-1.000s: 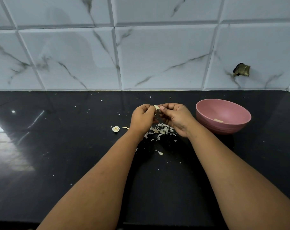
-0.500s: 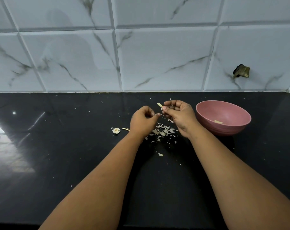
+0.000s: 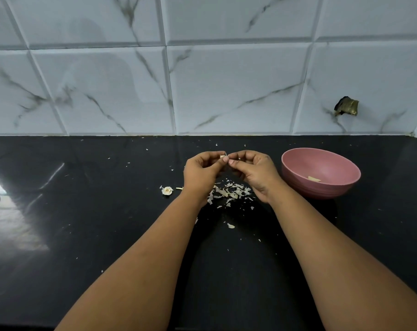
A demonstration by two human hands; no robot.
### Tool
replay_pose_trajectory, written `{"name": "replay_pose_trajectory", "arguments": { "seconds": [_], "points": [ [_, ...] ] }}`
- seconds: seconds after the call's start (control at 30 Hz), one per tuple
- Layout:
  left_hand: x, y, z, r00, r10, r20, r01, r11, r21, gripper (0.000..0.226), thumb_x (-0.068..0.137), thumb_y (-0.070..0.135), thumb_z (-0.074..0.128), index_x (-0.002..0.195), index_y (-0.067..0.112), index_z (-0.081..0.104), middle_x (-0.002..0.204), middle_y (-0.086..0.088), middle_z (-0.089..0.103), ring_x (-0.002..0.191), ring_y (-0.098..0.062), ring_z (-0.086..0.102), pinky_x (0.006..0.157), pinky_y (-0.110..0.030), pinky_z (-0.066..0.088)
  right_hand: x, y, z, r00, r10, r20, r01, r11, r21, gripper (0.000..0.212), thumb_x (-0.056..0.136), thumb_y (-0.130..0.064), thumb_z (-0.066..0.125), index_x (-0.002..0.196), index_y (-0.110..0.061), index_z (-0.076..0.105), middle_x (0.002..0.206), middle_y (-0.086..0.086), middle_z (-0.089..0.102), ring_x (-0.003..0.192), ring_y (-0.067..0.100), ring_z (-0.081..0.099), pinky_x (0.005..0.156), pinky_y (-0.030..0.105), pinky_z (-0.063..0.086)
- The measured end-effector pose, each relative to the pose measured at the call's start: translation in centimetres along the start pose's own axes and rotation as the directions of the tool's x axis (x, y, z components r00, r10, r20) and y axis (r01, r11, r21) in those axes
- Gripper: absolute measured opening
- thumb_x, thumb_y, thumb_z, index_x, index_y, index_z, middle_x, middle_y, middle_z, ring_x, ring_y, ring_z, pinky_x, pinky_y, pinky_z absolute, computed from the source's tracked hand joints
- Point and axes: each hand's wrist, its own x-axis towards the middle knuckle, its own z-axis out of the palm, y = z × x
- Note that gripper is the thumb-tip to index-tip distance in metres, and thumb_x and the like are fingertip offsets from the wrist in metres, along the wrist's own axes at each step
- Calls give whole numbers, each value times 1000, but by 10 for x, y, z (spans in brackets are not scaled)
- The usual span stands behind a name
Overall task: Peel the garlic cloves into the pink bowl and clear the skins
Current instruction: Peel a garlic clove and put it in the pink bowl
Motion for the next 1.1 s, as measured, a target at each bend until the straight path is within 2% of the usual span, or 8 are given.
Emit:
{"name": "replay_pose_trajectory", "arguments": {
  "seconds": [0.13, 0.2, 0.37, 0.63, 0.77, 0.93, 1.0, 1.1],
  "points": [
    [2, -3, -1, 998, 19, 59, -20, 1000, 12, 16, 88, 2, 70, 102, 9, 72, 83, 0, 75, 76, -6, 70, 68, -16, 52, 2, 0, -4, 968, -241, -64, 197, 896, -399, 6, 80, -15, 77, 81, -21, 75, 77, 0, 74, 72, 10, 68, 69, 23, 56],
    [3, -4, 0, 994, 38, 106, -43, 998, 49, 19, 91, 0, 65, 102, 14, 72, 86, 2, 75, 78, -2, 68, 70, -16, 52, 2, -2, -6, 946, -317, -68, 244, 836, -492, 7, 80, -18, 77, 78, -24, 74, 76, -5, 73, 69, 6, 67, 66, 18, 54],
    [2, -6, -1, 996, 65, 67, -72, 992, 103, 19, 90, 2, 68, 93, 20, 74, 82, 3, 76, 79, -7, 69, 75, -20, 55, -1, -1, -3, 941, -333, -63, 260, 827, -498, 1, 81, -20, 77, 80, -21, 77, 68, -13, 70, 60, -5, 62, 58, 7, 44],
    [1, -4, -1, 985, 146, 88, -157, 978, 140, 12, 87, 3, 72, 91, 15, 75, 81, 3, 76, 80, -6, 71, 76, -19, 55, 2, -3, -5, 957, -275, -93, 211, 879, -427, 4, 81, -19, 76, 77, -20, 76, 65, -3, 73, 64, 10, 72, 64, 21, 57],
    [0, -5, 0, 983, 165, 76, -175, 973, 150, 15, 84, 1, 74, 88, 15, 75, 83, 0, 77, 84, -13, 73, 77, -22, 56, 3, -2, -5, 954, -290, -77, 224, 860, -457, 15, 81, -22, 74, 68, -28, 74, 62, -7, 72, 61, 7, 71, 61, 17, 54],
    [1, -4, 0, 984, 170, 51, -176, 969, 174, 16, 80, 3, 78, 84, 19, 75, 79, 3, 76, 79, -9, 72, 74, -20, 56, 3, -2, -7, 951, -303, -63, 238, 846, -477, 22, 78, -24, 73, 59, -34, 71, 59, -9, 70, 58, 6, 69, 59, 17, 55],
    [1, -4, 0, 986, 157, 57, -165, 971, 174, 17, 80, 3, 78, 84, 19, 75, 79, 2, 76, 79, -9, 72, 75, -21, 57, 2, -2, -7, 949, -311, -61, 244, 840, -485, 21, 77, -25, 73, 58, -34, 70, 58, -11, 69, 55, 3, 67, 55, 12, 50],
    [1, -4, -1, 989, 133, 58, -141, 974, 179, 16, 79, 3, 79, 85, 18, 75, 81, 0, 77, 80, -12, 72, 79, -27, 59, 3, -1, -8, 953, -298, -51, 238, 844, -480, 17, 78, -23, 73, 62, -29, 71, 58, -9, 69, 53, 3, 65, 55, 14, 51]
  ]
}}
